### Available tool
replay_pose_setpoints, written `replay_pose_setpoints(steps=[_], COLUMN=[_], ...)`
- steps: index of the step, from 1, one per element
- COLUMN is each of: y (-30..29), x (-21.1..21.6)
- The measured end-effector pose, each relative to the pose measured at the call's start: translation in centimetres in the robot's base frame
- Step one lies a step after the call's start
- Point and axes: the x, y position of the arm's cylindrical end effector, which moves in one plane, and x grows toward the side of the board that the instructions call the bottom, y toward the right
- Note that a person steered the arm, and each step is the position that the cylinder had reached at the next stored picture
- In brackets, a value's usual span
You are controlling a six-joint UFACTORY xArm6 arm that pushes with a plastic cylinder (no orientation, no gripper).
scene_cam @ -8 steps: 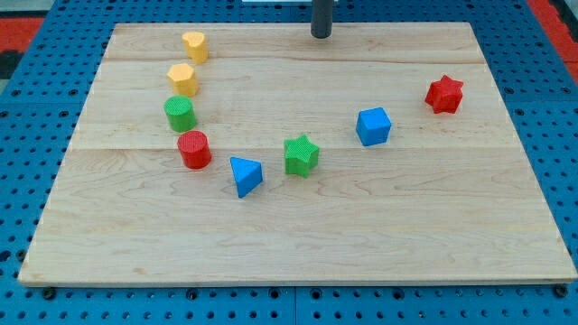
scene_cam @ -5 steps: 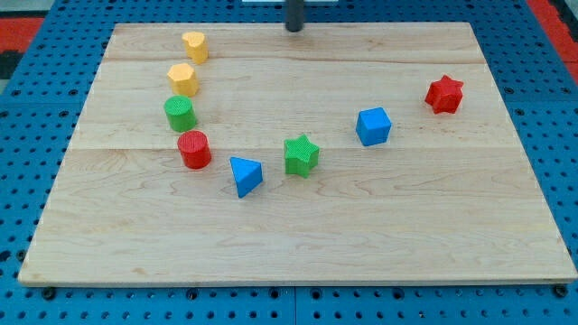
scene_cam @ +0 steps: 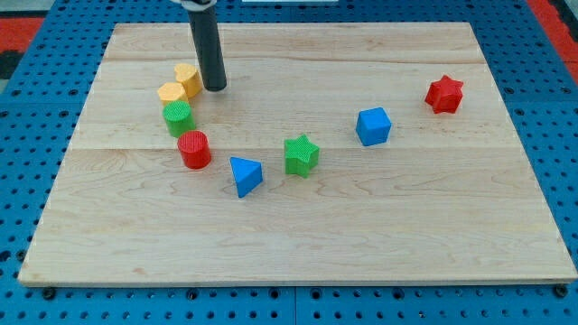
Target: Move the yellow hexagon to the bottom left of the board
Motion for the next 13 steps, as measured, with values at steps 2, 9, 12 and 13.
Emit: replay_pose_setpoints(steps=[2, 9, 12, 13], y=[-4.9, -9.8, -10.0, -9.5], x=[2.0, 16.6, 8.6, 6.0])
